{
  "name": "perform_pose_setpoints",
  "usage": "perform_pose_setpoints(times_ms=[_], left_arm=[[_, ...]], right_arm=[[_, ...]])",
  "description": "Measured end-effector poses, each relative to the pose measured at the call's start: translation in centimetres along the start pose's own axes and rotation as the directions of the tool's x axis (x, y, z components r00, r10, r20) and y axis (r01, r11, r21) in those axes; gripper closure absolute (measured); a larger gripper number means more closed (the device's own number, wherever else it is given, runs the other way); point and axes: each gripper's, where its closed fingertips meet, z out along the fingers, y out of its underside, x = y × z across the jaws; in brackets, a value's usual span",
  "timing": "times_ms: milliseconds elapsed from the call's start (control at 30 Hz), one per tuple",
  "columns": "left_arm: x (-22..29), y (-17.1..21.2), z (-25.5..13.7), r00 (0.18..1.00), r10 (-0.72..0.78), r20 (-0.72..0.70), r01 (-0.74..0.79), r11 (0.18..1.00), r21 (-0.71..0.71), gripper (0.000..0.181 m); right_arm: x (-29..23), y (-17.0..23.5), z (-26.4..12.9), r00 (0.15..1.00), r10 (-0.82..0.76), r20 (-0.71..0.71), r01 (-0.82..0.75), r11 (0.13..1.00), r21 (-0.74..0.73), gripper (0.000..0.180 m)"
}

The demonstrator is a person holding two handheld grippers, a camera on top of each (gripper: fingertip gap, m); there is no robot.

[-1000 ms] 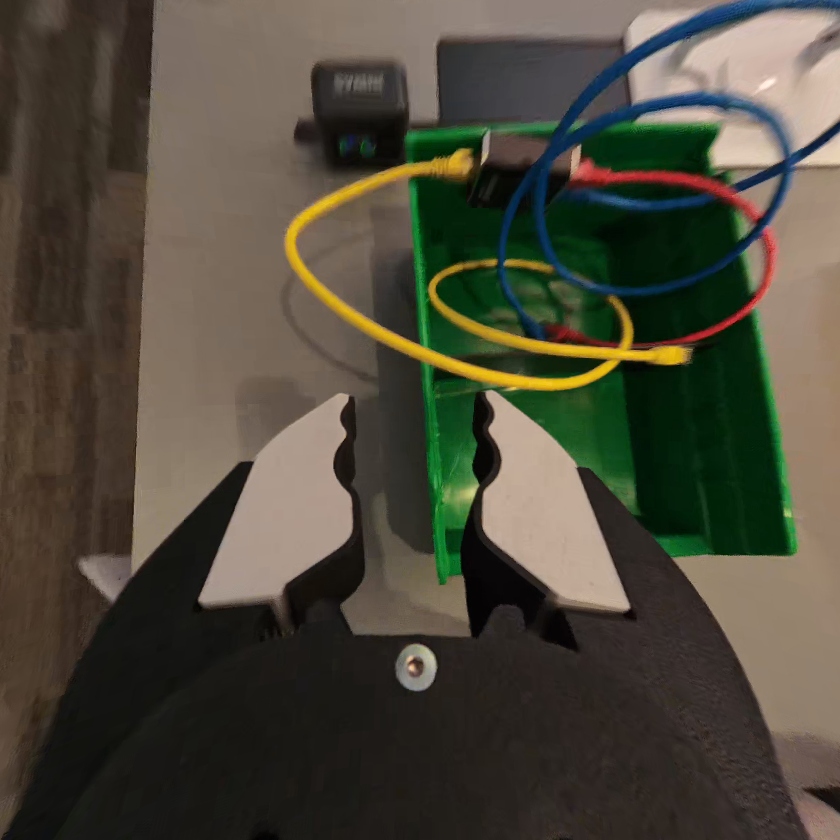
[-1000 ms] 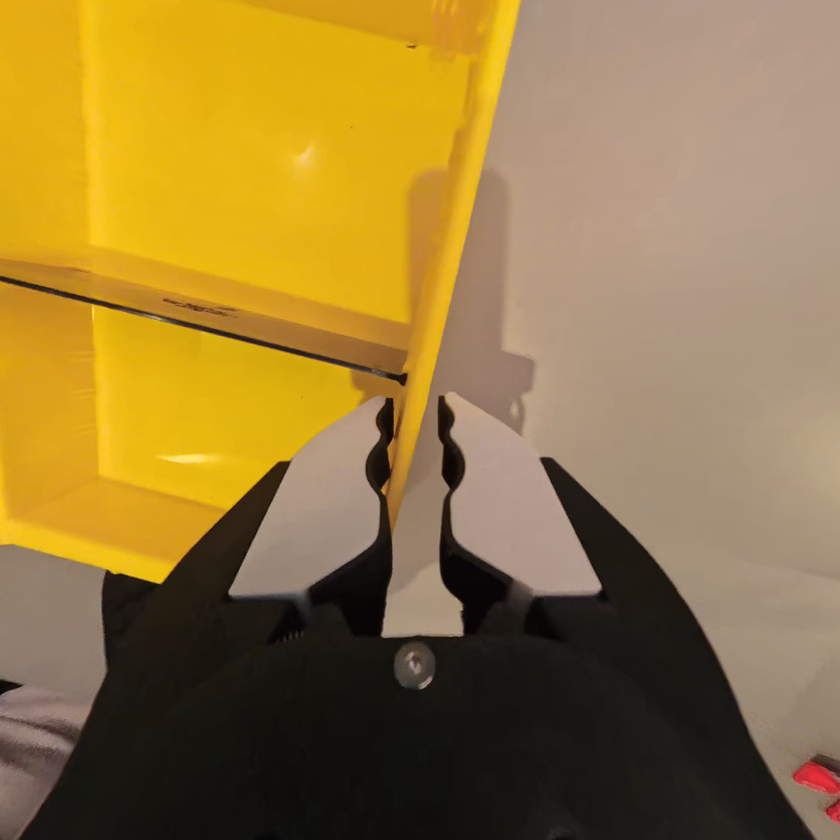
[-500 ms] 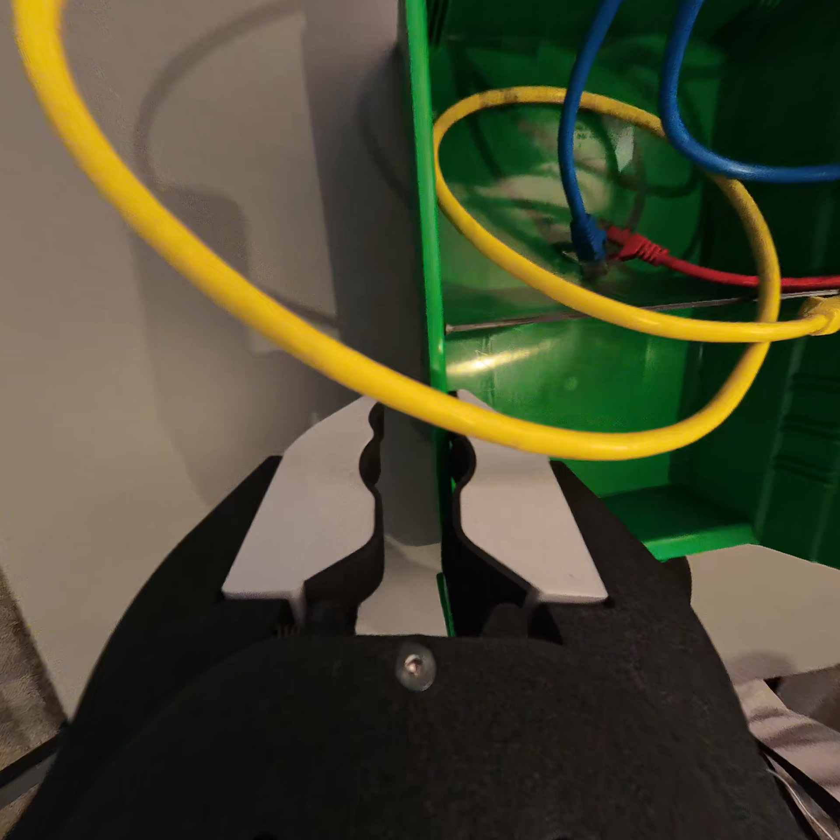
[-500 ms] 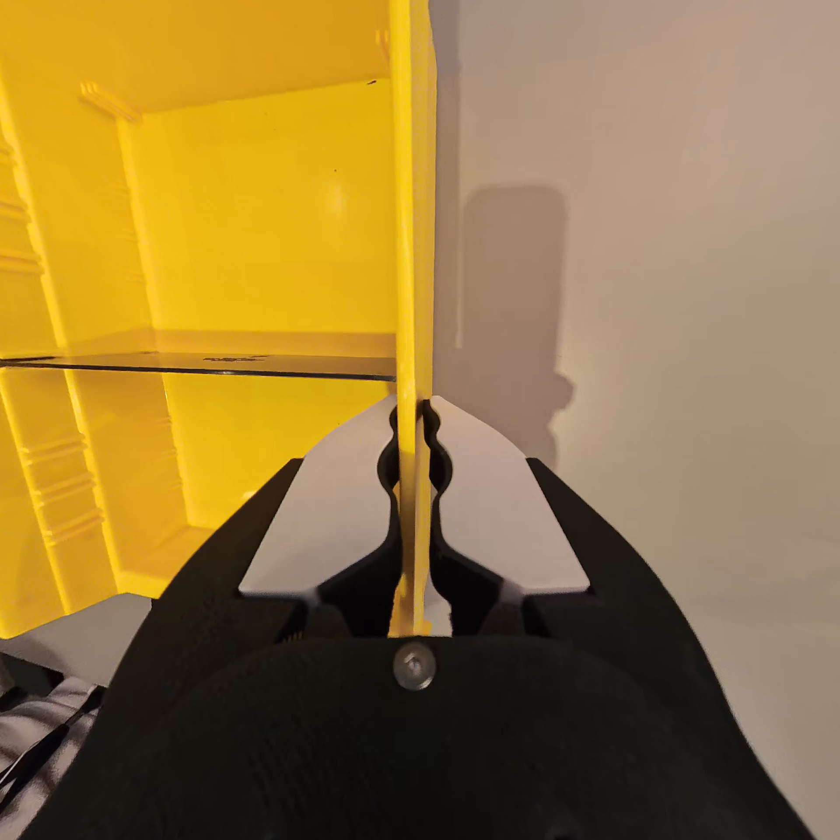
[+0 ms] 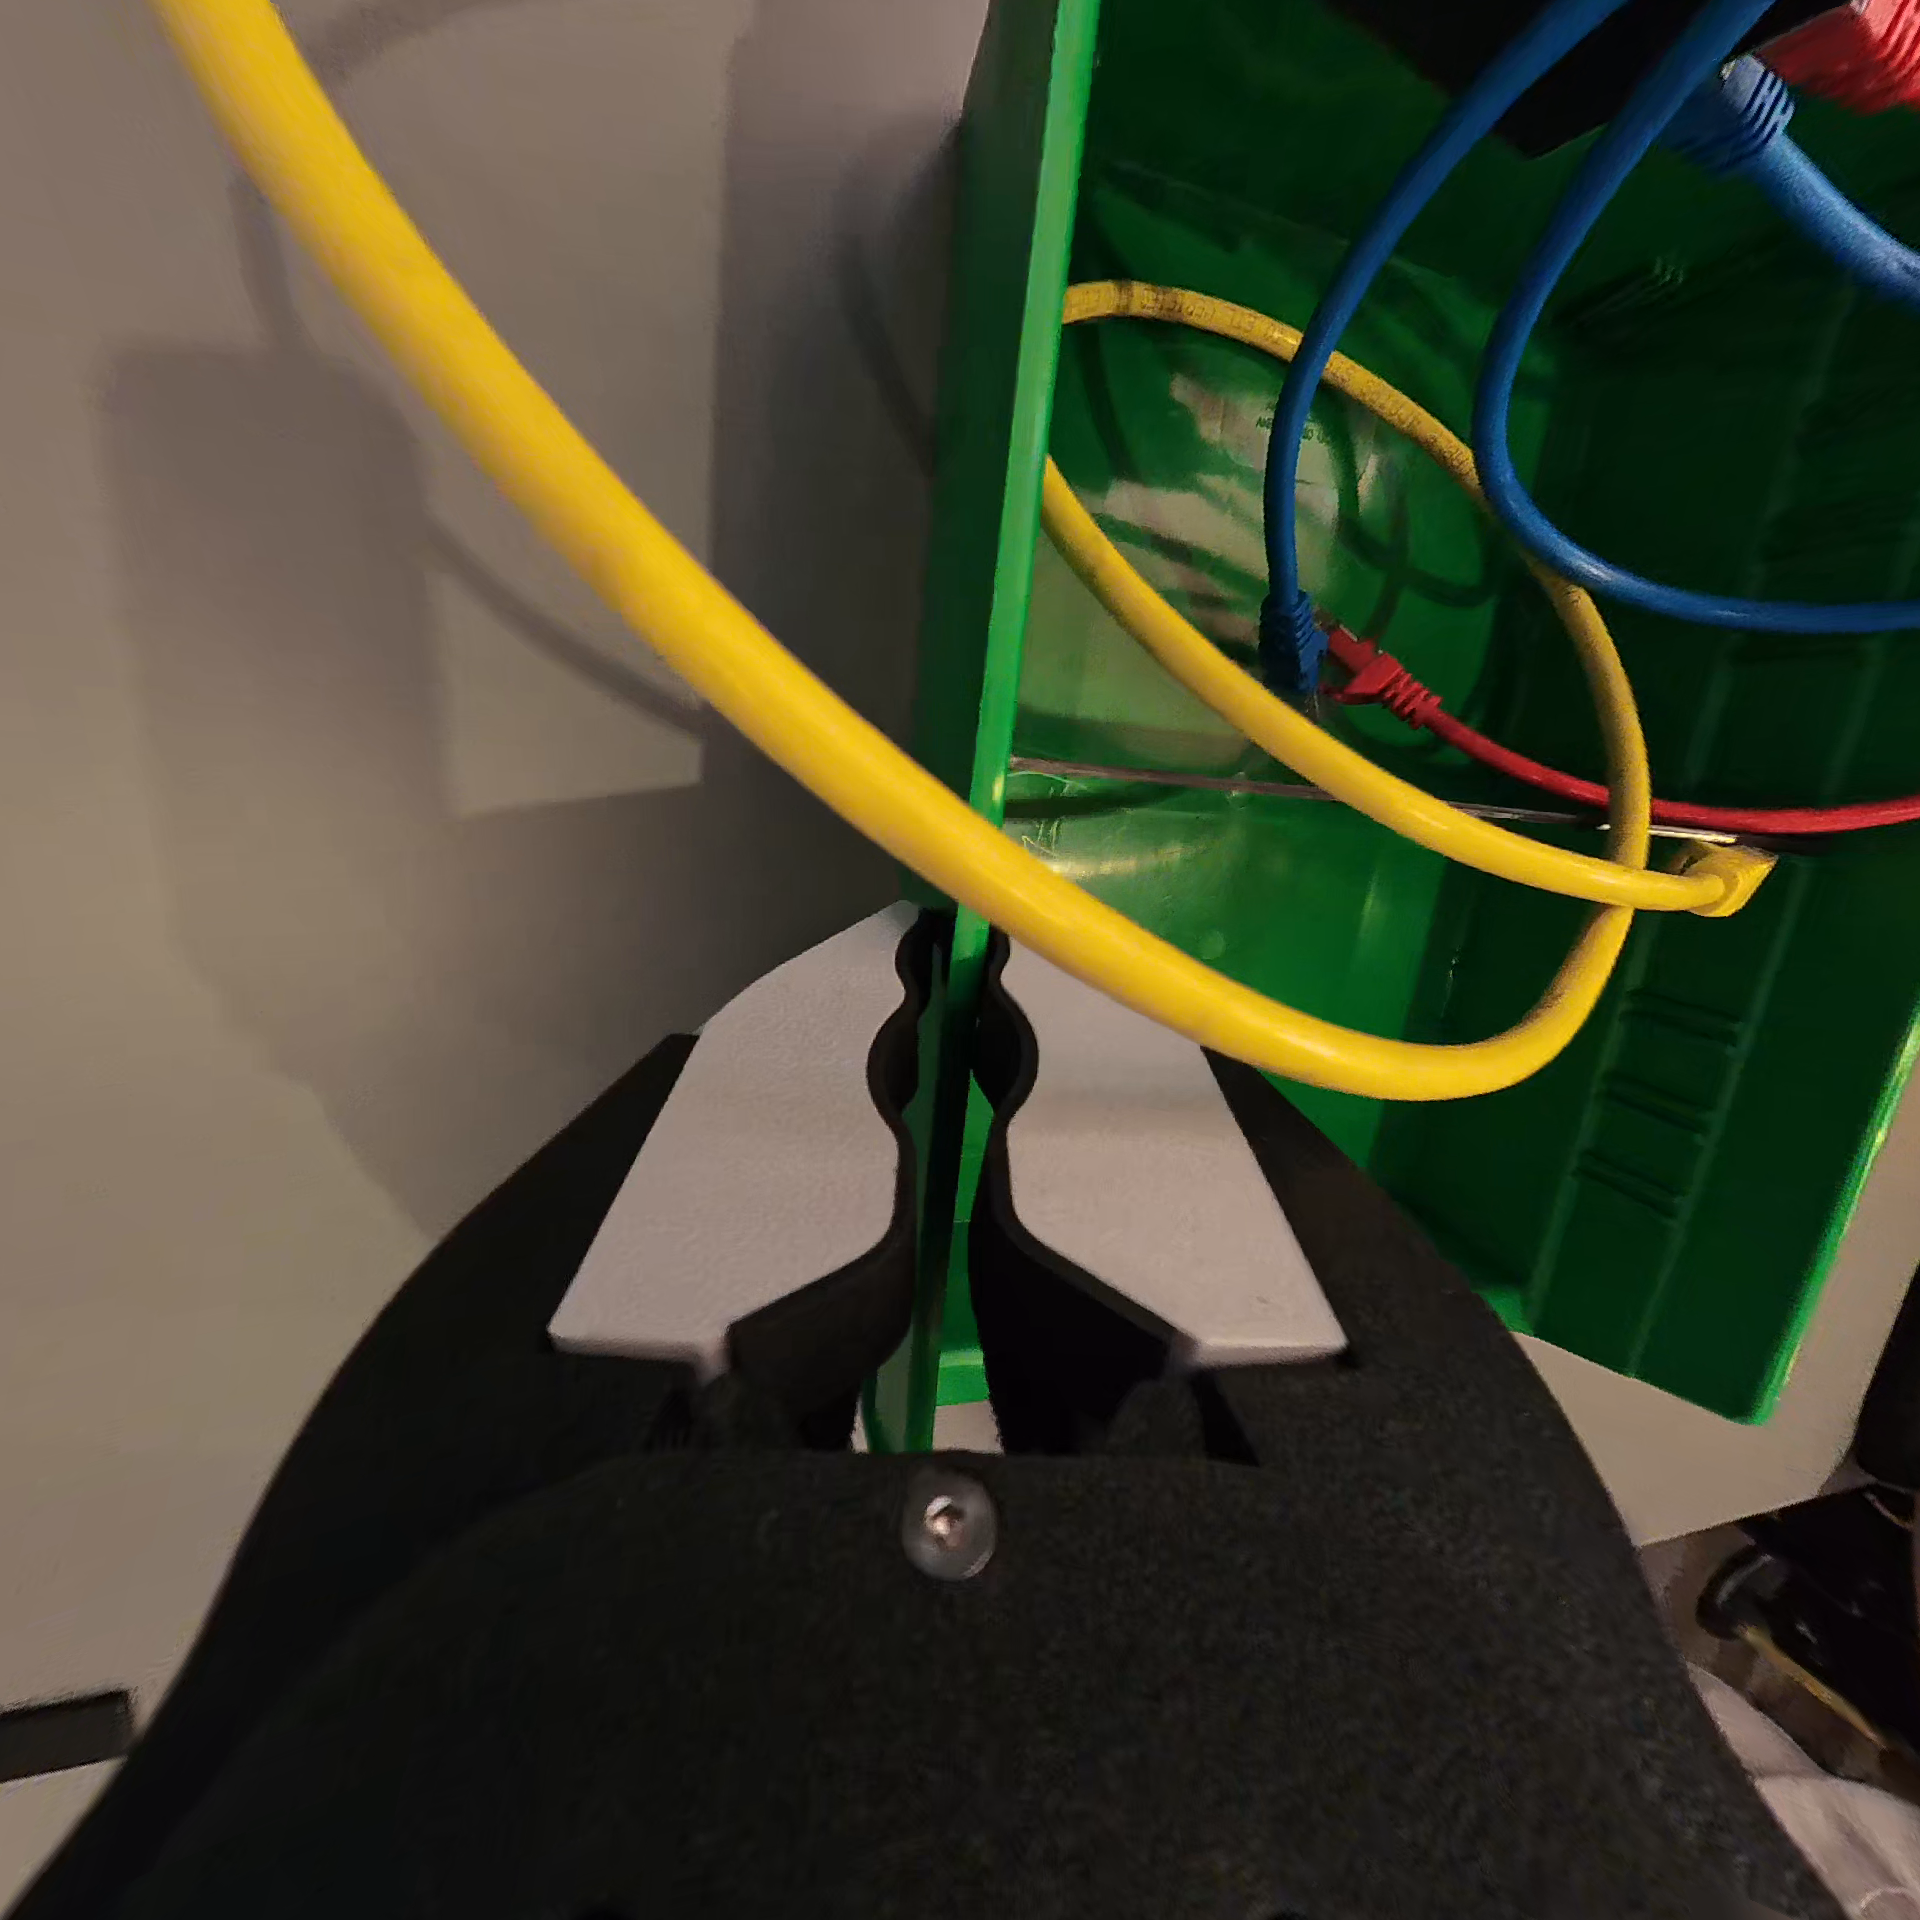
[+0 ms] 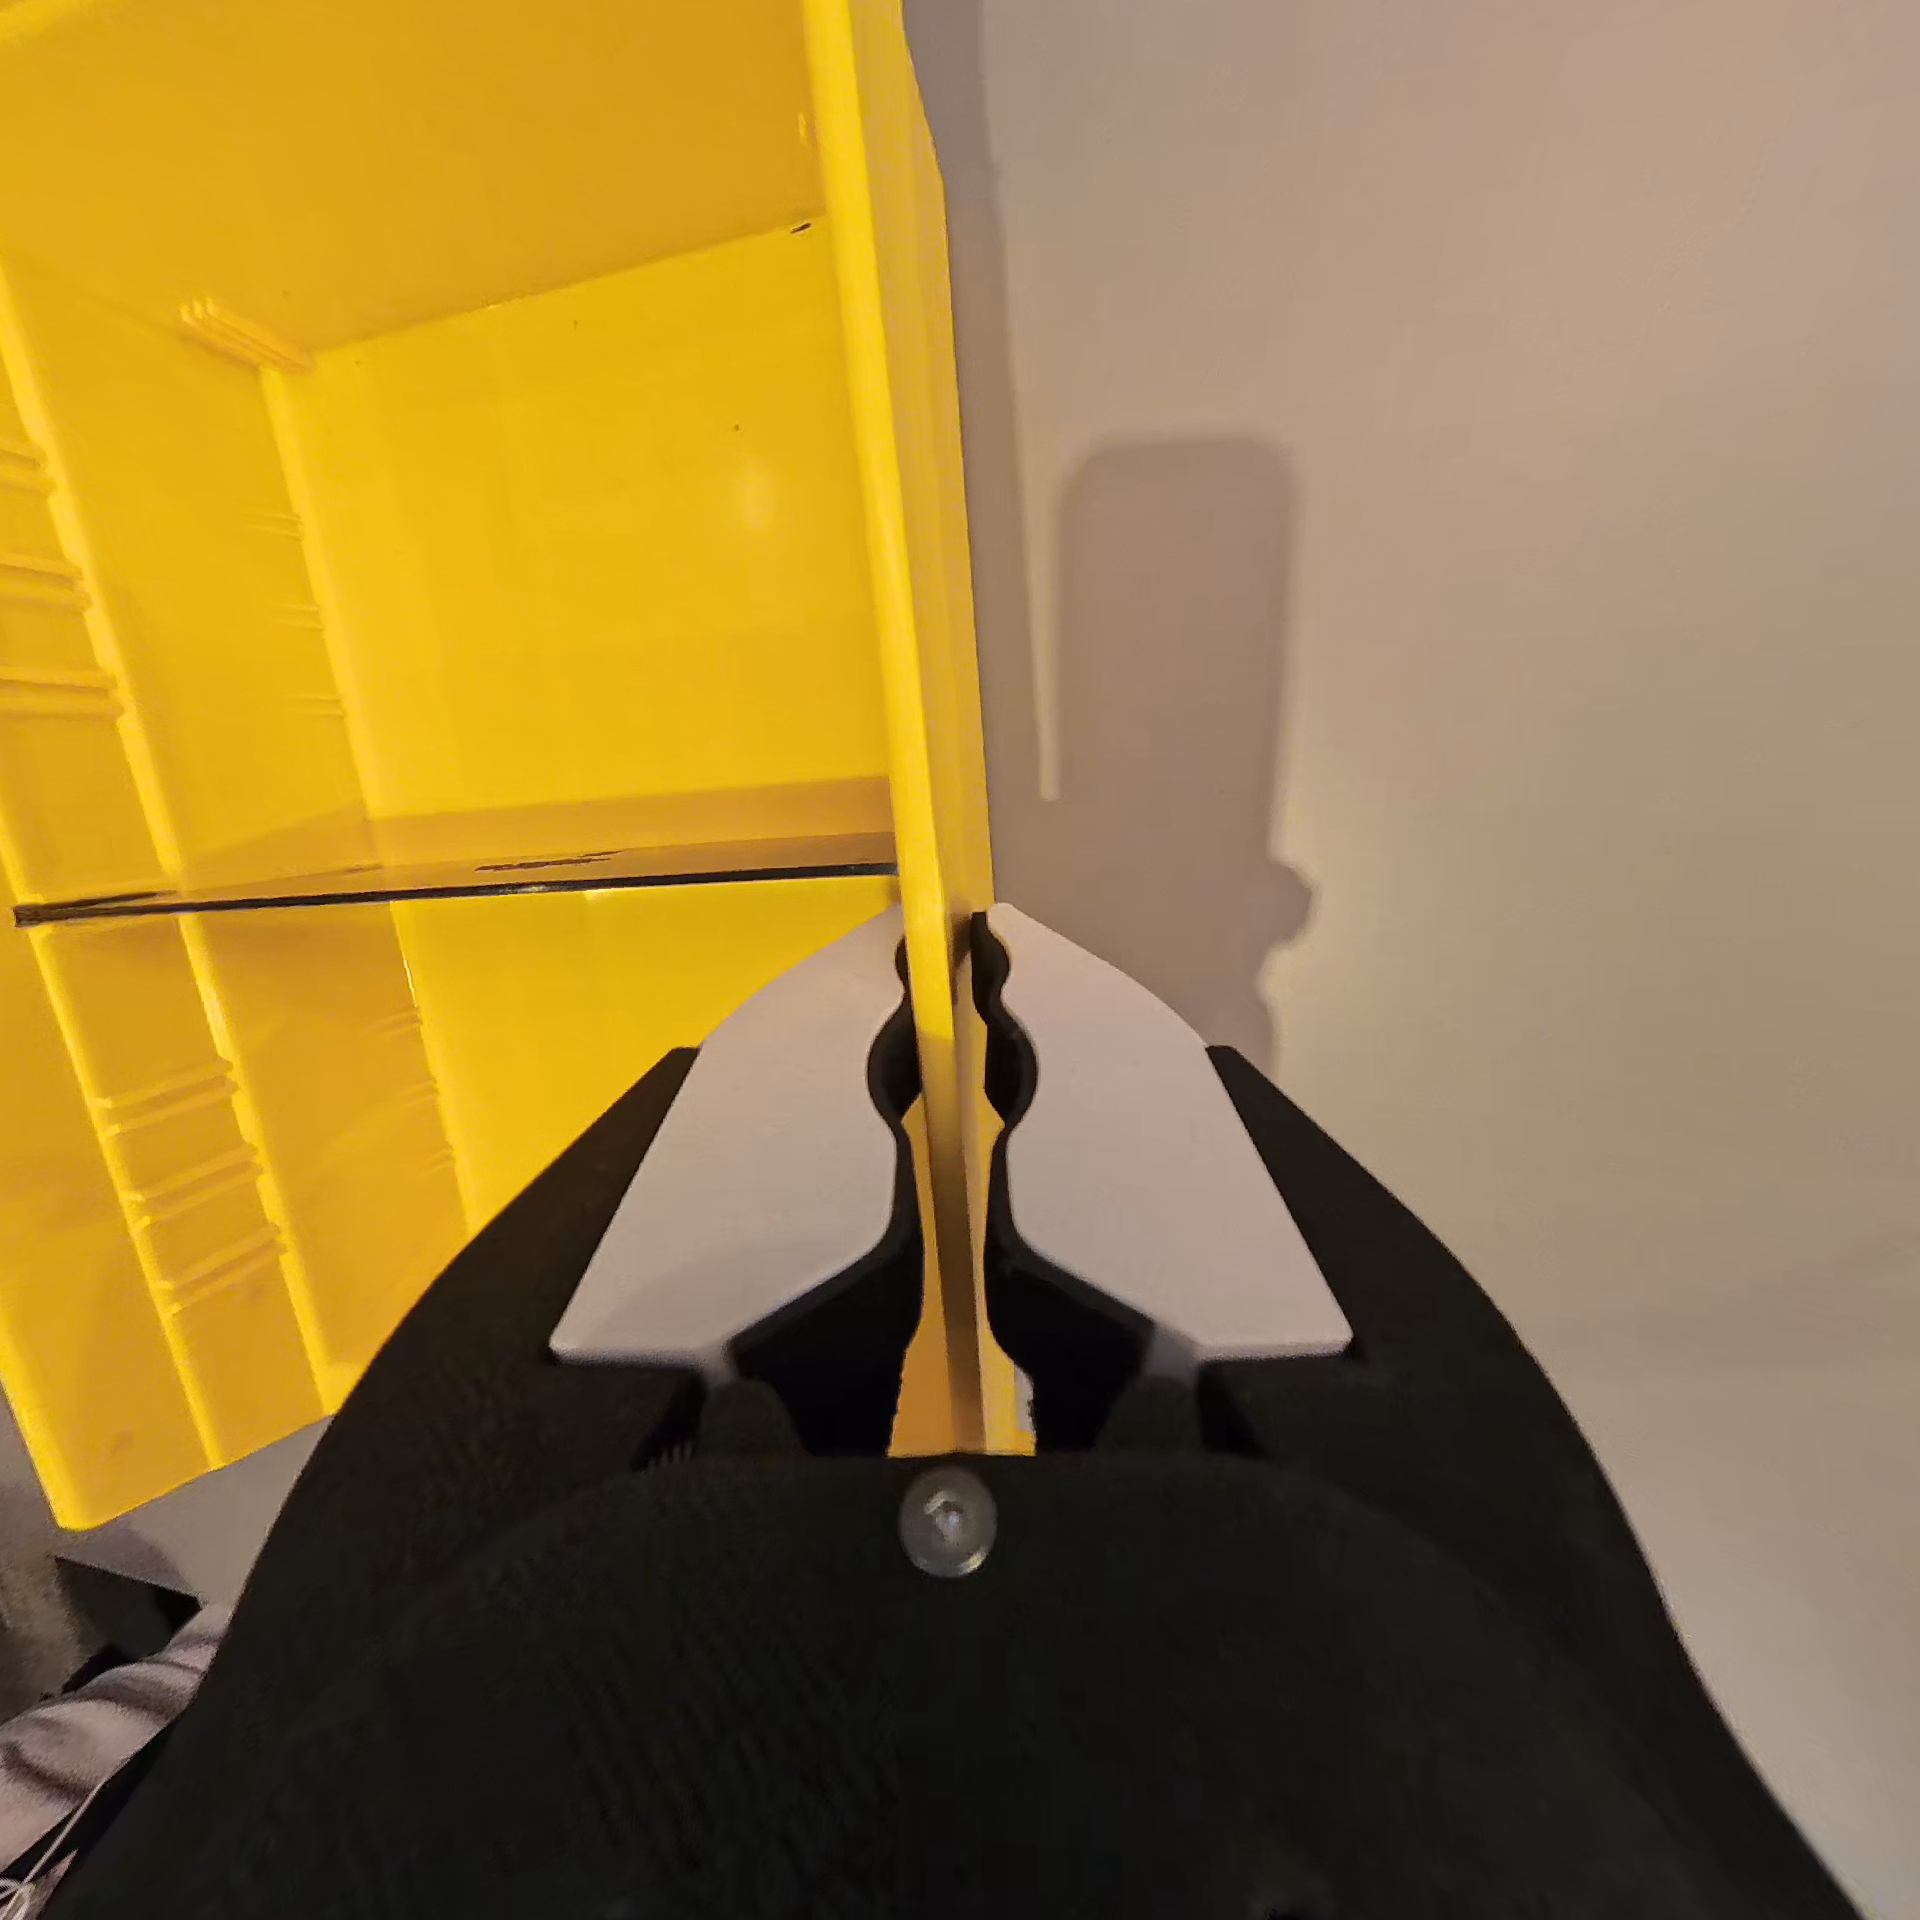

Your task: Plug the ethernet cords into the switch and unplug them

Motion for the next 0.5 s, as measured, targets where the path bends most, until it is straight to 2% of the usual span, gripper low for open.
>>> perform_pose_setpoints(times_ms=[100, 300, 500], left_arm=[[0.2, 0.5, -0.1, 0.999, -0.035, -0.017, 0.035, 0.999, -0.012, 0.176], [0.5, 0.8, -0.1, 1.000, -0.009, -0.013, 0.008, 1.000, -0.024, 0.176], [1.7, 2.6, -1.0, 0.998, 0.013, -0.054, -0.018, 0.995, -0.095, 0.175]], right_arm=[[0.0, 0.1, 0.0, 1.000, 0.000, -0.007, 0.000, 1.000, -0.007, 0.172], [-0.2, 0.3, 0.0, 1.000, 0.006, -0.001, -0.006, 1.000, -0.014, 0.172], [-0.8, 0.4, 0.2, 1.000, 0.002, 0.009, -0.002, 0.999, -0.032, 0.171]])
